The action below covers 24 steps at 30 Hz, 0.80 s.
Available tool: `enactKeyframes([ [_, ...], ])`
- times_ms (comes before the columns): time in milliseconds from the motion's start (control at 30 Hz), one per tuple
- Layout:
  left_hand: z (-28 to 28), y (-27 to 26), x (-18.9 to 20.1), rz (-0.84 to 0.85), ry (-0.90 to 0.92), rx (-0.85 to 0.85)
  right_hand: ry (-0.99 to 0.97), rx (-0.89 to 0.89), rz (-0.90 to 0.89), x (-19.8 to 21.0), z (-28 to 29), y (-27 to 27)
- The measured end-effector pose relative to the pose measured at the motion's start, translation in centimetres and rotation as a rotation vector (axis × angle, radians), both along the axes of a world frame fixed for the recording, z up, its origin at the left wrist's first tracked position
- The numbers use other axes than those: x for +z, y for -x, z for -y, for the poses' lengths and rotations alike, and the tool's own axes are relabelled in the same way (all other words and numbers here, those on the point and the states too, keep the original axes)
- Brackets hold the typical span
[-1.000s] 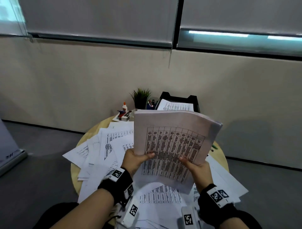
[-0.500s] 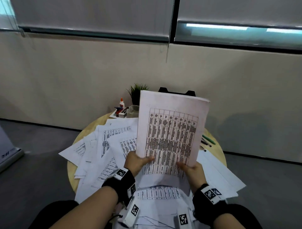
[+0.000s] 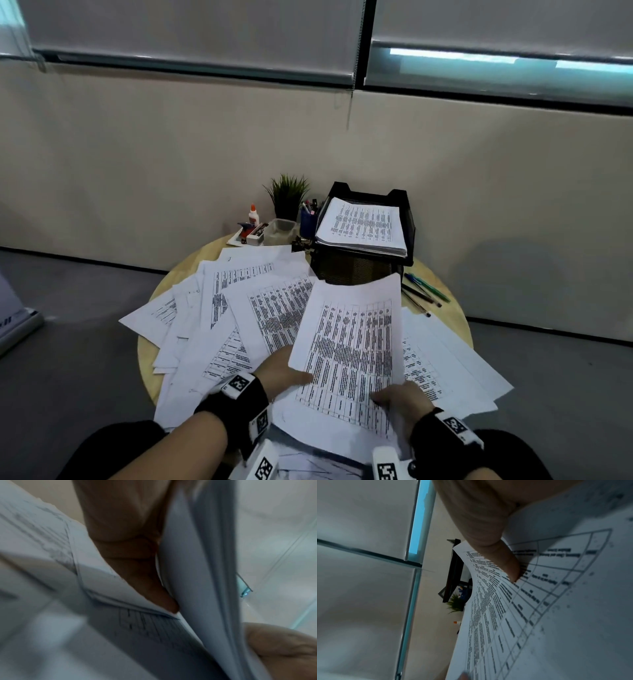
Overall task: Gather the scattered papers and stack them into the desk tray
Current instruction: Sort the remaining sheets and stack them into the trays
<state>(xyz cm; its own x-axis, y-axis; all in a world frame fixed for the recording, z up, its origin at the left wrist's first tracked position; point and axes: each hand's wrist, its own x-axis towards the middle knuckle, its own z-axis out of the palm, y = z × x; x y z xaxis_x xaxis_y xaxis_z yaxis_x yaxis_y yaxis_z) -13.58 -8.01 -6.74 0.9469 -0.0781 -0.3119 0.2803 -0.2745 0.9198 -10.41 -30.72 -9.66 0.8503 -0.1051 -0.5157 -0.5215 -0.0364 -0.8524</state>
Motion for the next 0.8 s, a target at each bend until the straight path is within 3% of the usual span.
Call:
enactKeyframes([
  [100,-0.6,0.3,0.8,-0.062,0.007,-0.14,0.069,0.011,-0.042,0.0,0.4,-1.4],
  [233,-1.7,0.2,1.2,-0.284,0.224,-0.194,0.094,0.086,-0.064,2.2,0.8,-4.0],
  [433,-2.9,-4.7,0.3,-0.267,0.394,0.078,-0.16,0.177,-0.047,4.3,0.8,-8.1],
  [500,-2.7,-7.0,-0.2,-0.241,0.364,0.098,-0.189,0.217,-0.014,3.8,1.0,-9.5],
  [633,-1.8,-11.4,-1.2,-0.167,0.195,0.167,-0.106,0.219,-0.045,3.0,1.1,-11.3],
  [800,-0.6,-15.4,-1.4,-0.155,0.256,0.373,-0.045,0.125,-0.033,2.5,1.9,-13.5],
])
